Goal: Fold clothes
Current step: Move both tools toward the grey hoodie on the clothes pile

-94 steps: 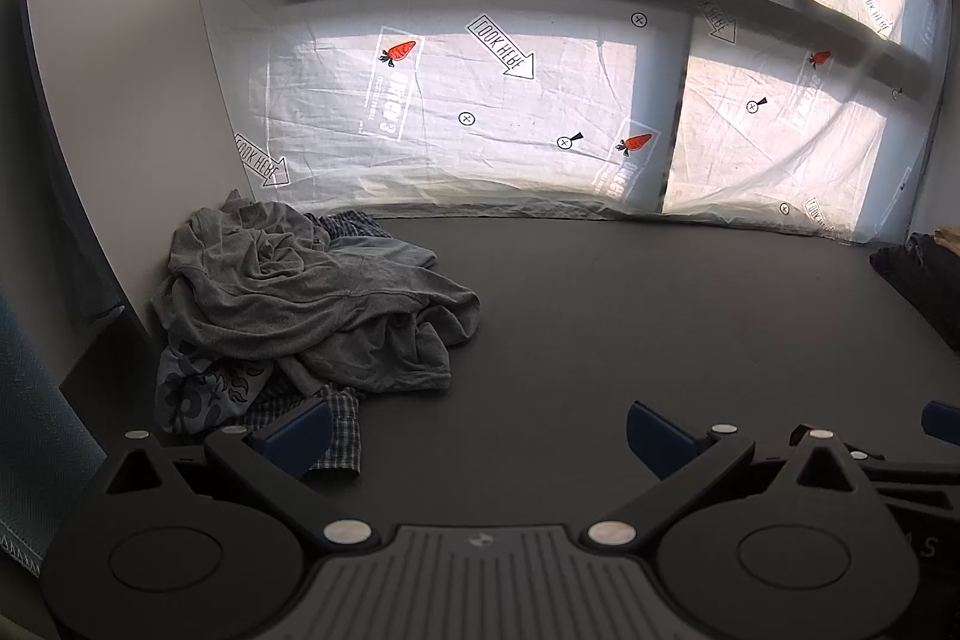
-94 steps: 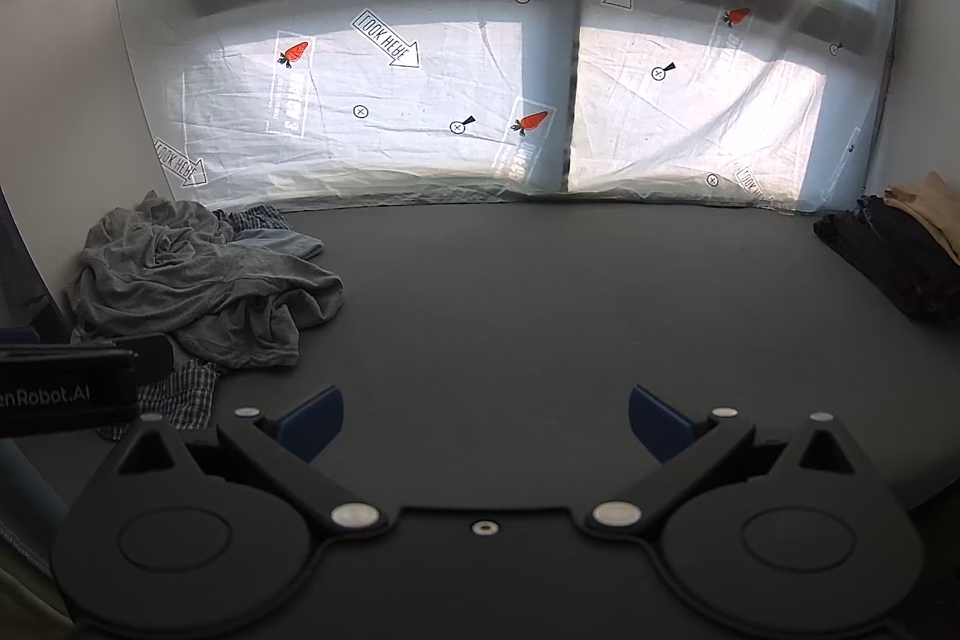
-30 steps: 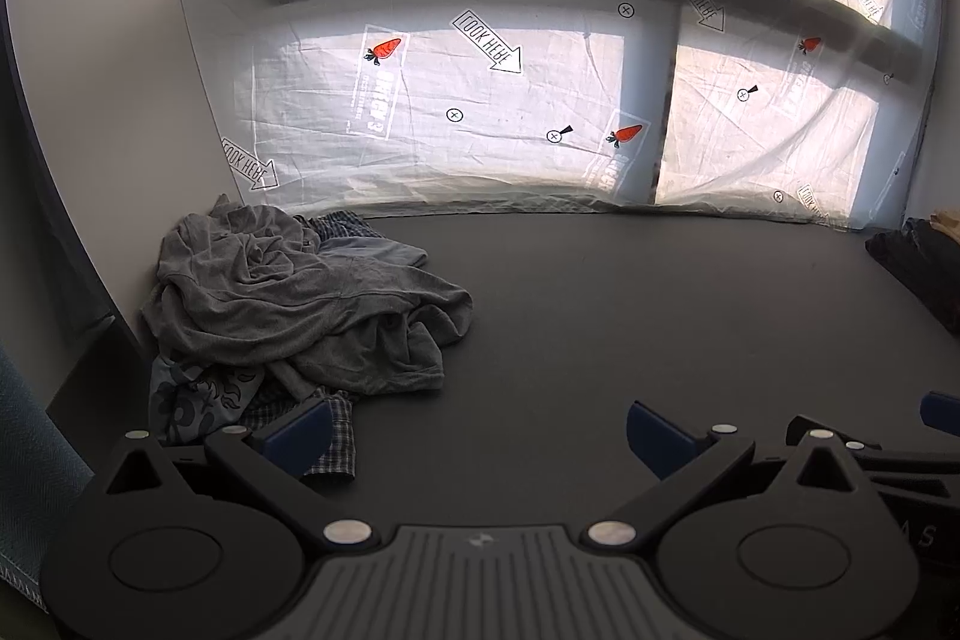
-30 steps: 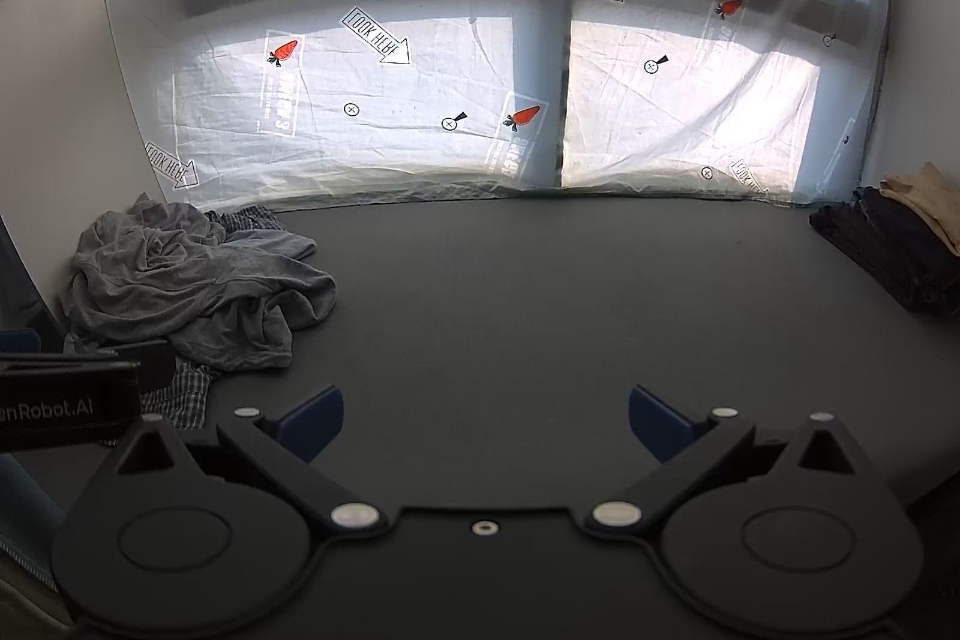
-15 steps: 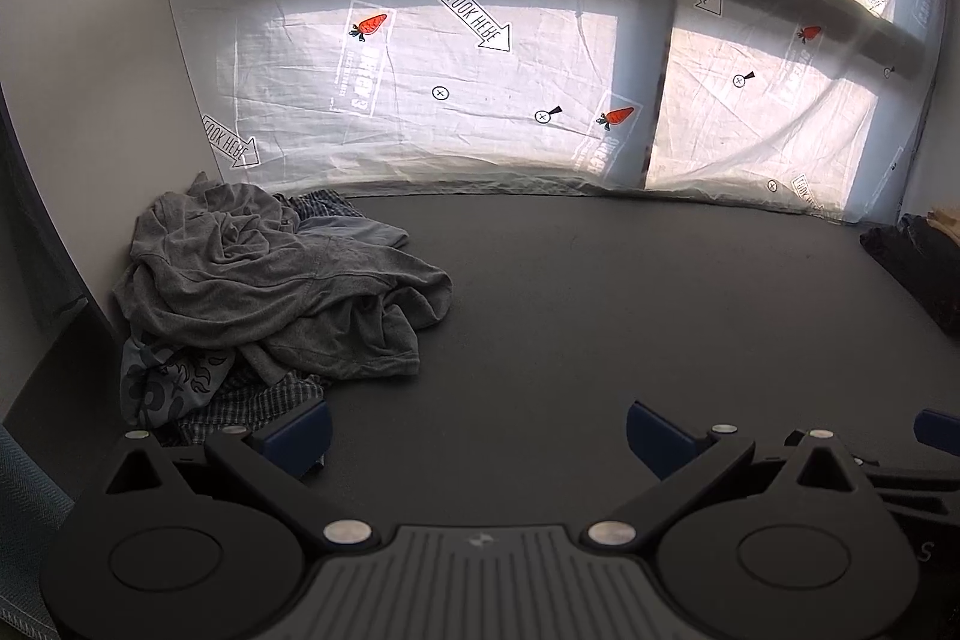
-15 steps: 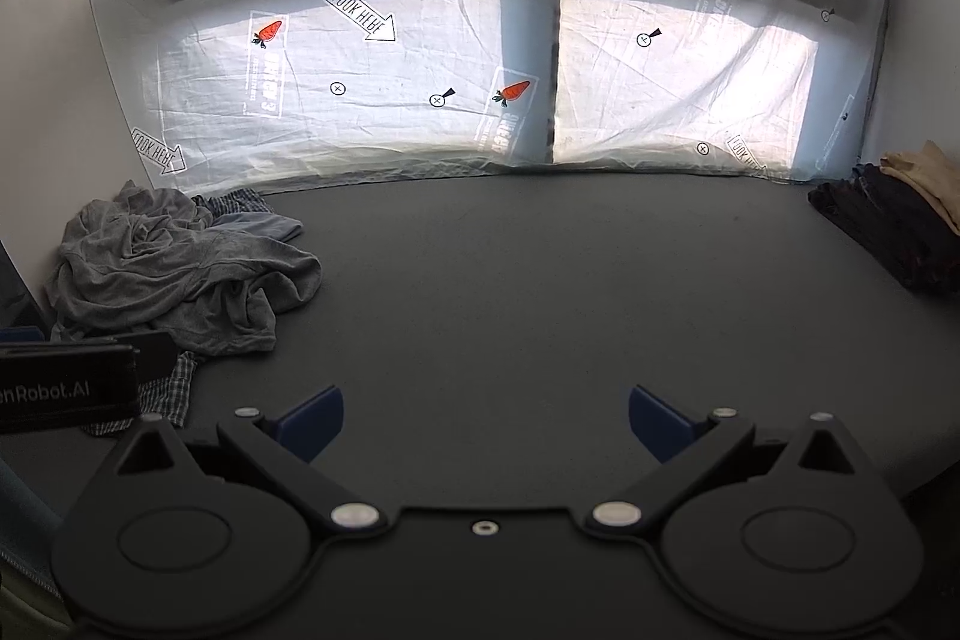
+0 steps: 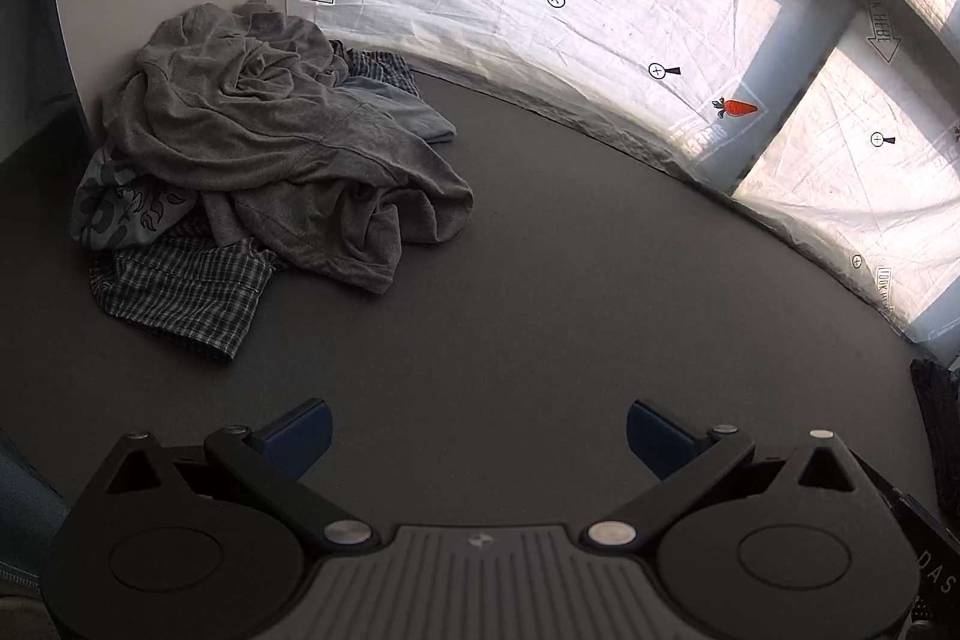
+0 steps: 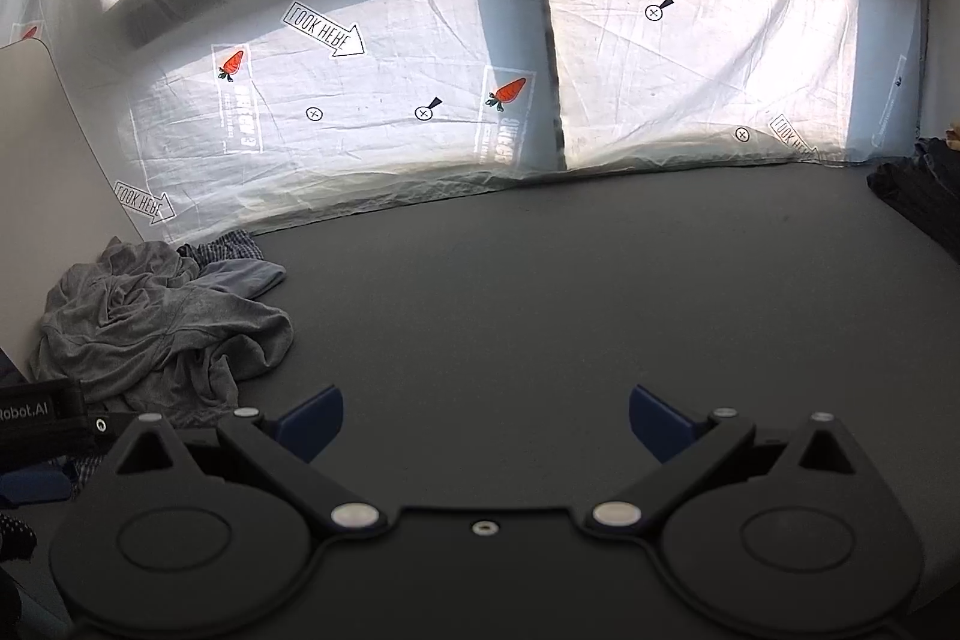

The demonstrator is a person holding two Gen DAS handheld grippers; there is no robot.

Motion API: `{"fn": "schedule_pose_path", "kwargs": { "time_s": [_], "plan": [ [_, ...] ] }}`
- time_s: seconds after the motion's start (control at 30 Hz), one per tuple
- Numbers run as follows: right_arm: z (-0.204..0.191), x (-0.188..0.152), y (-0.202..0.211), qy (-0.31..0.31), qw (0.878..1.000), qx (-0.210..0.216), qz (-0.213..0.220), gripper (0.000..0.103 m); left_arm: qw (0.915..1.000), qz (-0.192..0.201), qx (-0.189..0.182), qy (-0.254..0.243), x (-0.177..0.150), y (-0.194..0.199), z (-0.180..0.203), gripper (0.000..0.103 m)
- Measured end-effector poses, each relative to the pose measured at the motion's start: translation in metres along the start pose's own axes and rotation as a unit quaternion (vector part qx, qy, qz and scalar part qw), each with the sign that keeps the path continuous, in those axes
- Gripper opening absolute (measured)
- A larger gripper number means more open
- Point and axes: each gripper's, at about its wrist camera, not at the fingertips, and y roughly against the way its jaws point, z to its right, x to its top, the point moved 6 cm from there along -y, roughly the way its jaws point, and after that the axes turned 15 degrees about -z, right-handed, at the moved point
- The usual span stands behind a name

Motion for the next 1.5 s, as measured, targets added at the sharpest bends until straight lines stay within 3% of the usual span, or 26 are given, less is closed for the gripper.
{"fn": "schedule_pose_path", "kwargs": {
  "time_s": [0.17,0.37,0.53,0.67,0.8,0.87,0.97,1.13,1.23,1.4,1.5],
  "plan": [
    [0.002,0.014,-0.046,0.065,0.997,-0.018,-0.035,0.103,0.9987,-0.014,0.025,0.043,0.006,-0.021,-0.005,0.103],
    [-0.024,0.030,-0.087,0.112,0.993,0.005,-0.045,0.102,0.9954,-0.021,0.068,0.063,0.032,-0.041,-0.026,0.103],
    [-0.066,0.057,-0.126,0.157,0.986,0.012,-0.047,0.096,0.9919,-0.013,0.096,0.082,0.074,-0.065,-0.049,0.103],
    [-0.101,0.082,-0.167,0.184,0.980,0.047,-0.055,0.093,0.9901,-0.009,0.081,0.114,0.112,-0.089,-0.070,0.103],
    [-0.148,0.102,-0.220,0.229,0.966,0.074,-0.091,0.077,0.9851,-0.014,0.086,0.148,0.149,-0.111,-0.097,0.103],
    [-0.170,0.106,-0.239,0.257,0.956,0.098,-0.101,0.062,0.9824,-0.014,0.083,0.167,0.164,-0.122,-0.114,0.103],
    [-0.194,0.101,-0.258,0.281,0.946,0.115,-0.114,0.048,0.9777,-0.016,0.093,0.187,0.179,-0.138,-0.139,0.103],
    [-0.233,0.092,-0.289,0.318,0.928,0.140,-0.134,0.049,0.9722,-0.033,0.130,0.192,0.193,-0.156,-0.171,0.102],
    [-0.256,0.087,-0.308,0.341,0.916,0.155,-0.146,0.050,0.9740,-0.043,0.144,0.169,0.195,-0.166,-0.182,0.102],
    [-0.290,0.076,-0.328,0.385,0.893,0.173,-0.157,0.061,0.9719,-0.073,0.120,0.189,0.194,-0.184,-0.193,0.102],
    [-0.301,0.072,-0.327,0.420,0.881,0.165,-0.145,0.053,0.9693,-0.085,0.130,0.191,0.194,-0.189,-0.195,0.102]
  ]
}}
